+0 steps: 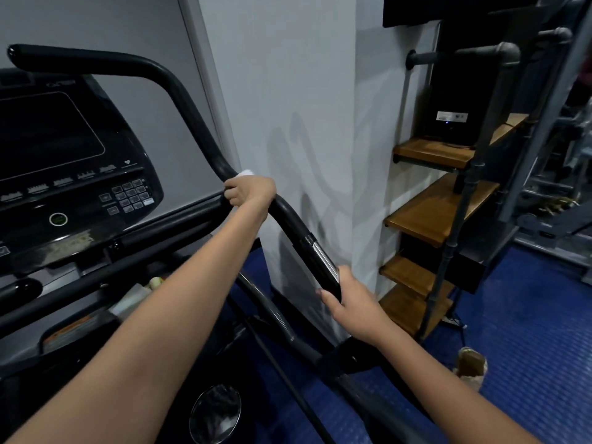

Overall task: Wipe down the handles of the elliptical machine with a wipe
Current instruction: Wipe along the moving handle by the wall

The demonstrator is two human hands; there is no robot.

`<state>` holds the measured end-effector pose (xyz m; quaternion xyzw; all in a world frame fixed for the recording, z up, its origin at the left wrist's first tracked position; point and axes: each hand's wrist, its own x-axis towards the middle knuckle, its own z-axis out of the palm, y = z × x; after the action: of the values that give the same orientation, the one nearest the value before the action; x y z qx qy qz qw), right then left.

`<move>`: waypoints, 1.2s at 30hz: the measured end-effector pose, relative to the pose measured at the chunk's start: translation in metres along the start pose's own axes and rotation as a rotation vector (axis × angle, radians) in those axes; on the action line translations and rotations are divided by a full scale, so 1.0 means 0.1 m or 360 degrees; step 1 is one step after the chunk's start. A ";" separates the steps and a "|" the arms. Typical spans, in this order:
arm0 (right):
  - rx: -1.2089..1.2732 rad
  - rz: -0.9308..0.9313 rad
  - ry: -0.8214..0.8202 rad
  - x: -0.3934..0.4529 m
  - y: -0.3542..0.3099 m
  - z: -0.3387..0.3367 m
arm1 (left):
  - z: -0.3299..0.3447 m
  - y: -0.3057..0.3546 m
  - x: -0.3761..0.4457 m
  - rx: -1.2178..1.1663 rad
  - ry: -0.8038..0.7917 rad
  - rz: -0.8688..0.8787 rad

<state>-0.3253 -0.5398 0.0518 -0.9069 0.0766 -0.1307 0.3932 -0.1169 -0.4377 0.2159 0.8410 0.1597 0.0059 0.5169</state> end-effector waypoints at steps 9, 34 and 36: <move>0.0049 0.0038 -0.0131 -0.02 0.01 -0.08 | -0.06 -0.49 -0.10 0.0897 -0.0159 0.1882; -0.0213 0.0445 -0.0124 -0.73 0.46 -0.01 | 0.04 -0.57 -0.50 0.1570 0.0082 0.2754; -0.0240 0.0449 -0.0110 -0.77 0.47 0.00 | 0.13 -0.65 -0.56 0.1577 0.0099 0.2779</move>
<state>-0.4007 -0.5529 0.0039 -0.9180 0.1993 -0.0369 0.3409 -0.1849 -0.4379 0.1619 0.7834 -0.5152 0.3380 -0.0813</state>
